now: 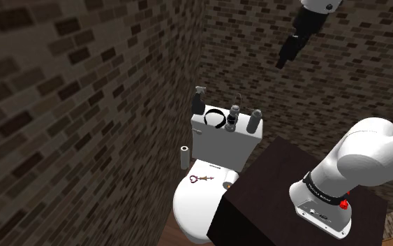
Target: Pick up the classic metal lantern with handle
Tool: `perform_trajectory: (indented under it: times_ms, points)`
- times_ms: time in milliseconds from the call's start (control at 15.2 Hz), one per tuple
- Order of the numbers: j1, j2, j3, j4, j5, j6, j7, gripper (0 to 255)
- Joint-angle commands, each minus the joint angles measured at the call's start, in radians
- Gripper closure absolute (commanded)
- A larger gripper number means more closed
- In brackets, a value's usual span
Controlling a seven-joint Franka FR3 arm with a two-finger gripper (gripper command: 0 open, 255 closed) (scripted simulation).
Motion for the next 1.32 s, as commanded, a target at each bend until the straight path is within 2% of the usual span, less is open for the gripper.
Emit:
perform_trajectory:
  times_ms: [0,594,1254]
  points:
    - [0.000,0.000,0.000,0.000,0.000,0.000,0.000,0]
    - [-0.048,0.319,-0.047,0.051,-0.004,0.209,0.074,0]
    - [-0.089,0.700,-0.111,0.210,0.031,0.363,0.130,0]
